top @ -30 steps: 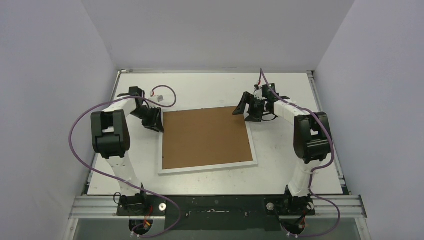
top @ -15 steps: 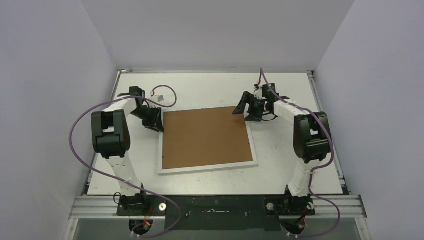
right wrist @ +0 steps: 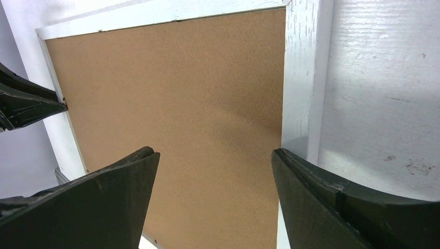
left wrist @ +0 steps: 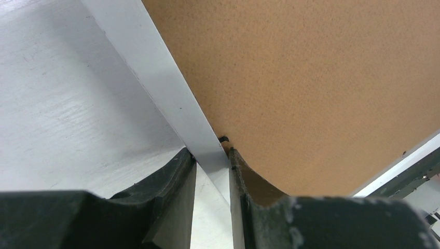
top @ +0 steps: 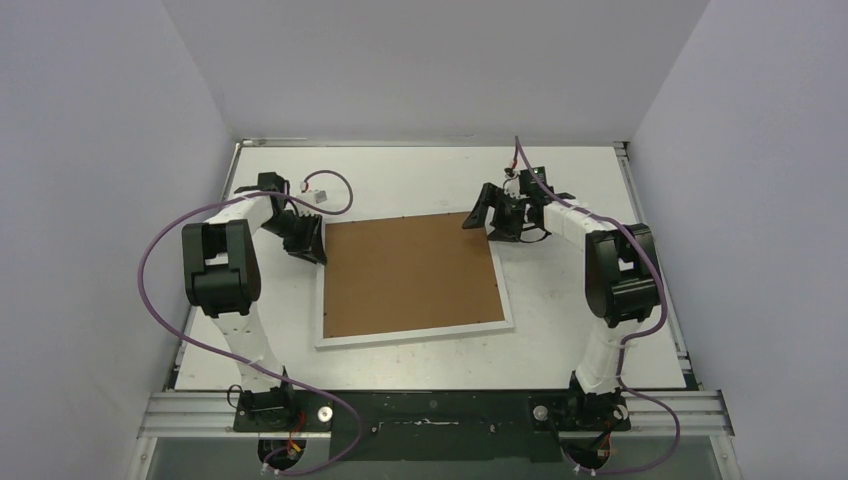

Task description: Put the photo into the frame

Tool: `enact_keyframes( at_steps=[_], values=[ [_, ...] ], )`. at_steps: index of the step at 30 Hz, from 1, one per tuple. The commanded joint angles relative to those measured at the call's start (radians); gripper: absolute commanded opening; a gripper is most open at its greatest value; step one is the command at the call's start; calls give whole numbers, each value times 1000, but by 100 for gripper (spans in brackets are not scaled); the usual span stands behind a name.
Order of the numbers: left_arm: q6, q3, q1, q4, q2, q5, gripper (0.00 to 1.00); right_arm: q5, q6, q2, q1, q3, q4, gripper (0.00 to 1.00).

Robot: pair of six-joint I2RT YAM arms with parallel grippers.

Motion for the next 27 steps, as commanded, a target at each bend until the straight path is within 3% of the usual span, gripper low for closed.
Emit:
enact_keyframes(
  at_steps=[1, 27],
  values=[
    [40, 27, -23, 40, 23, 50, 1, -27, 12, 58, 65, -33, 5, 82],
    [32, 47, -51, 43, 40, 56, 1, -76, -2, 101, 95, -35, -14, 82]
  ],
)
